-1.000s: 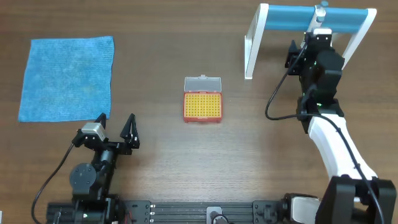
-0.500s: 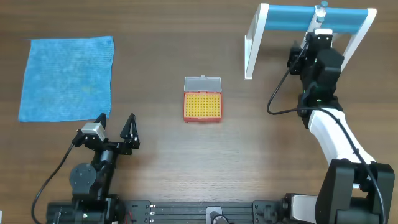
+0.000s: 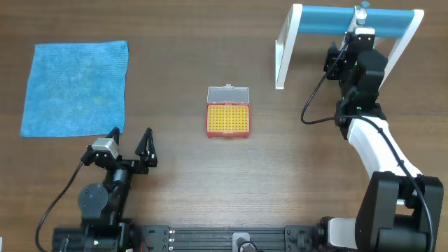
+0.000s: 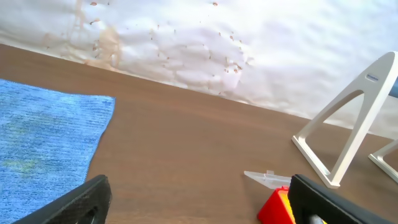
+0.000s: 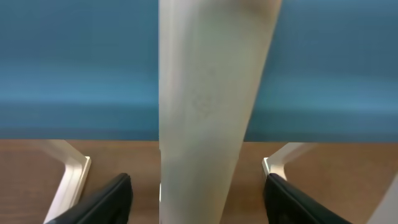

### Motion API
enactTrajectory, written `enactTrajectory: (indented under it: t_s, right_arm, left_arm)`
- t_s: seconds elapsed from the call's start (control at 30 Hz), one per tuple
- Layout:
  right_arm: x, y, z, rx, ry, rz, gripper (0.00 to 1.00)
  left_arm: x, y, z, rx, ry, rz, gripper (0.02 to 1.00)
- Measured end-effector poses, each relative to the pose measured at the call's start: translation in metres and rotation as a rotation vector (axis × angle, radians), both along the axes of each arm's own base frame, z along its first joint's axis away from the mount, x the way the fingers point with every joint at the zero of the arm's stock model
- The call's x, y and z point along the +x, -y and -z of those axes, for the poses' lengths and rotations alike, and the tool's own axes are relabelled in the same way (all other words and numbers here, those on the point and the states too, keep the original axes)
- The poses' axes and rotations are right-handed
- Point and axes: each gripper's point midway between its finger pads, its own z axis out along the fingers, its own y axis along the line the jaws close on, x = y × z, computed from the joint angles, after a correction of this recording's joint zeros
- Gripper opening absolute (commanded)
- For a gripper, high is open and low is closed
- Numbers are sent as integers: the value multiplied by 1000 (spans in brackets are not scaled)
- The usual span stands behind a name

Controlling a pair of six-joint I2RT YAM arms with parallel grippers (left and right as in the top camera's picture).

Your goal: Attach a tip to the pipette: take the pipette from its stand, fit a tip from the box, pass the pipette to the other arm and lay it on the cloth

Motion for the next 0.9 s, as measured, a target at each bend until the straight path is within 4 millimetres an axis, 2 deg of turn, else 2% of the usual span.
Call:
enactTrajectory:
  t_s: [0.03, 0.07, 0.13, 0.17, 0.7, 0.8, 0.9]
  right_arm:
    - [0, 0, 1, 0, -3, 0, 463]
    - [-1, 0, 2, 0, -10, 0, 380]
    - [-2, 0, 6, 0, -27, 2, 130]
    - [-3, 0, 7, -1, -33, 2, 77]
    - [-3, 1, 4, -6, -26, 4, 71]
    - [-6, 0, -12, -10, 7, 4, 73]
    - [-12, 0, -39, -17, 67, 5, 71]
  left_arm:
    - [0, 0, 0, 0, 0, 0, 921]
    - [0, 0, 0, 0, 0, 0, 921]
    - [0, 0, 0, 0, 0, 0, 921]
    - [0, 0, 0, 0, 0, 0, 921]
    - [0, 0, 0, 0, 0, 0, 921]
    - [0, 0, 0, 0, 0, 0, 921]
    - [0, 0, 0, 0, 0, 0, 921]
